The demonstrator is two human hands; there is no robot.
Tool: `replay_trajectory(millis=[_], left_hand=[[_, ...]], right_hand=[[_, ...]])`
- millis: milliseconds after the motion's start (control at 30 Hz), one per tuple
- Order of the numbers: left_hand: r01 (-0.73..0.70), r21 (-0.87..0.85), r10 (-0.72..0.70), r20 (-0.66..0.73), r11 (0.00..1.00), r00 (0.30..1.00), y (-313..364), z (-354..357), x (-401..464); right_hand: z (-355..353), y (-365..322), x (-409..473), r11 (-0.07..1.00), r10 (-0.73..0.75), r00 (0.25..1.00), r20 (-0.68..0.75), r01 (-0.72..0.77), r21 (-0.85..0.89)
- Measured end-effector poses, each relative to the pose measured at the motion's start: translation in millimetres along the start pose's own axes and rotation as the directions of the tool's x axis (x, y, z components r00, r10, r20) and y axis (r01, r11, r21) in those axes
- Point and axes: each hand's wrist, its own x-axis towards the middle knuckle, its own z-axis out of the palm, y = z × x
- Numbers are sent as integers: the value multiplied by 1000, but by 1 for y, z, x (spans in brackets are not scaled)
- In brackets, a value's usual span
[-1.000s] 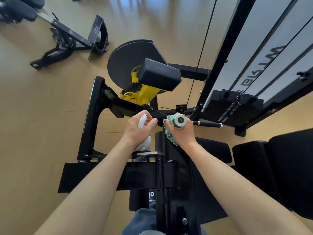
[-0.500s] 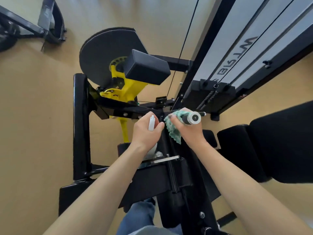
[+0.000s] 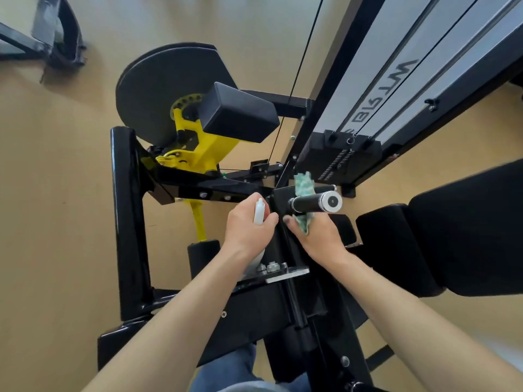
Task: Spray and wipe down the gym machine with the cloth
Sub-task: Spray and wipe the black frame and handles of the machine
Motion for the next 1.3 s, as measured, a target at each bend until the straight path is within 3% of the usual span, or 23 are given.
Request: replay_trajectory(millis=[67, 133, 200, 367, 433, 533, 600, 667, 767, 867, 967, 1067, 1200, 1300], left_hand=[[2, -2, -2, 7, 1000, 1000, -1, 2, 2], [11, -1, -11, 12, 1000, 1000, -1, 2, 5], [19, -2, -19, 9, 1000, 1000, -1, 3, 7], [48, 10, -48, 17, 999, 999, -3, 2, 9], [60, 23, -60, 31, 998, 998, -2, -1, 12], [48, 42, -51, 56, 998, 997, -1, -8, 21], [41, 62, -45, 65, 997, 997, -1, -10, 27], [29, 84, -34, 61, 996, 998, -3, -10, 32], [24, 105, -29, 50, 994, 998, -10, -10, 35], [48, 114, -54, 48, 992, 997, -18, -14, 37], [80, 102, -86, 60, 992, 994, -25, -16, 38], [85, 91, -92, 77, 992, 993, -32, -17, 38], [40, 109, -53, 117, 993, 992, -34, -14, 38], [8, 158, -35, 171, 987, 985, -38, -12, 42]], right_hand=[[3, 13, -22, 971, -112, 994, 16, 113, -212], [-1, 19, -37, 857, -277, 954, 116, 300, -418], [-8, 22, -37, 802, -321, 928, 191, 374, -466], [-14, 18, -5, 932, -136, 985, 103, 163, -325], [-19, 14, -10, 936, -158, 984, 86, 177, -304], [-26, 13, -35, 922, -247, 949, 193, 292, -253], [-34, 14, -34, 948, -237, 941, 241, 278, -153], [-43, 8, -21, 994, -110, 956, 271, 113, 5], [-56, 0, 4, 986, 91, 956, 280, -126, 110], [-65, -10, 38, 941, 49, 922, 384, -171, 291], [-71, -20, 83, 996, -77, 758, 648, 38, 75], [-77, -22, 109, 976, -40, 634, 772, 192, -106], [-81, -26, 115, 939, -36, 569, 821, 301, -168], [-83, -45, 125, 779, -19, 571, 821, 523, -346]])
